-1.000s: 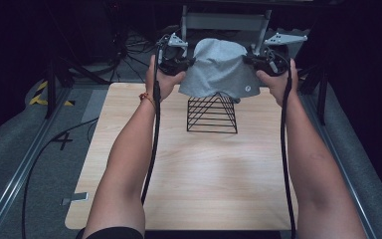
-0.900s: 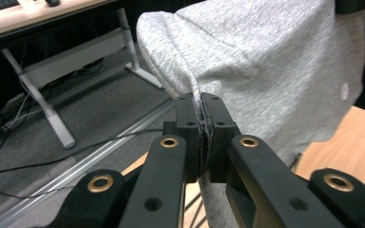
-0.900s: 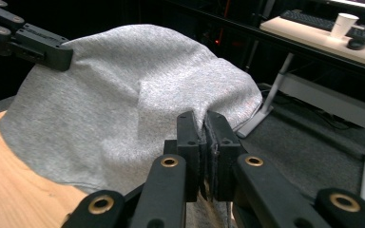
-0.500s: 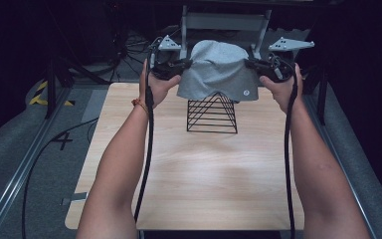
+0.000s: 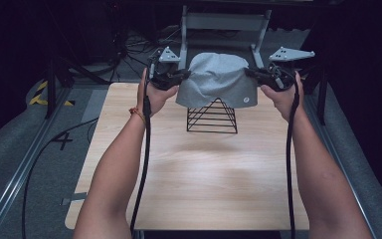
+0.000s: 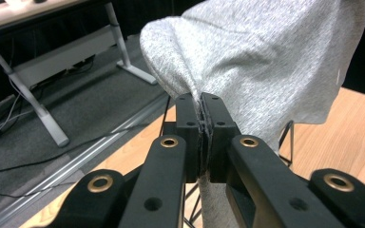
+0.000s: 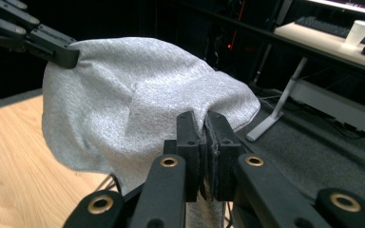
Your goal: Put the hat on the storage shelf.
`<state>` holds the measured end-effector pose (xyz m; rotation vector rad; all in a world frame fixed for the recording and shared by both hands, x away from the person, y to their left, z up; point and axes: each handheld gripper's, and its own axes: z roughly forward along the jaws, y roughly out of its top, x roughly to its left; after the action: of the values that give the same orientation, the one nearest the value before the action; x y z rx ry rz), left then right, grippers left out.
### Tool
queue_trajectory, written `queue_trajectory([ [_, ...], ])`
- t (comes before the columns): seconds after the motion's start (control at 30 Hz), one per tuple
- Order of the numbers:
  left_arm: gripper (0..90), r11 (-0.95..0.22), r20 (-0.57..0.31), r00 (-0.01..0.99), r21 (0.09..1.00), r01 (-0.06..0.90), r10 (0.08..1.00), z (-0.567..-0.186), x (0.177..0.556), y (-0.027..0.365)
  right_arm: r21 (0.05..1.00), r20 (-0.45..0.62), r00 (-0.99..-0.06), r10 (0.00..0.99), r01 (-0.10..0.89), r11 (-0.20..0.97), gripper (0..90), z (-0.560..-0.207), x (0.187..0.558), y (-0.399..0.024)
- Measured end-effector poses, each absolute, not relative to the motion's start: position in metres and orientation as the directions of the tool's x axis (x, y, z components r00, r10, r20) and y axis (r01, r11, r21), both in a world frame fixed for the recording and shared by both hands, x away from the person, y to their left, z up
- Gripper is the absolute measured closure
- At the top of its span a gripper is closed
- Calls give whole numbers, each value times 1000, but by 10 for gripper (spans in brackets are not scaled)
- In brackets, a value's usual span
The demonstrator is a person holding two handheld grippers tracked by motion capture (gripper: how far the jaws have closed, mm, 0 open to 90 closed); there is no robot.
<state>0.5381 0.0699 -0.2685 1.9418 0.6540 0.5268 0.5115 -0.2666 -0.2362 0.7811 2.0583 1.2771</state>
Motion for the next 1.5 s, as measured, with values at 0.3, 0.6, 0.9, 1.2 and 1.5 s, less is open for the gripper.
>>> queue_trajectory([
  [0.3, 870, -391, 70, 765, 887, 246, 640, -300, 545, 61, 901, -144, -657, 740, 222, 373, 851, -267, 519, -268],
  [0.6, 869, -377, 35, 764, 883, 278, 644, -328, 549, 65, 891, -87, -677, 731, 276, 361, 849, -303, 523, -271],
  [0.9, 871, -394, 44, 753, 871, 293, 656, -354, 547, 69, 888, -45, -672, 739, 312, 338, 851, -326, 523, -278],
  [1.2, 867, -342, 28, 754, 902, 264, 657, -366, 538, 73, 883, -36, -681, 732, 322, 343, 827, -336, 521, -282],
  [1.5, 413, -333, -42, 782, 890, 312, 622, -383, 534, 77, 878, 7, -697, 717, 348, 329, 610, -349, 520, -283],
])
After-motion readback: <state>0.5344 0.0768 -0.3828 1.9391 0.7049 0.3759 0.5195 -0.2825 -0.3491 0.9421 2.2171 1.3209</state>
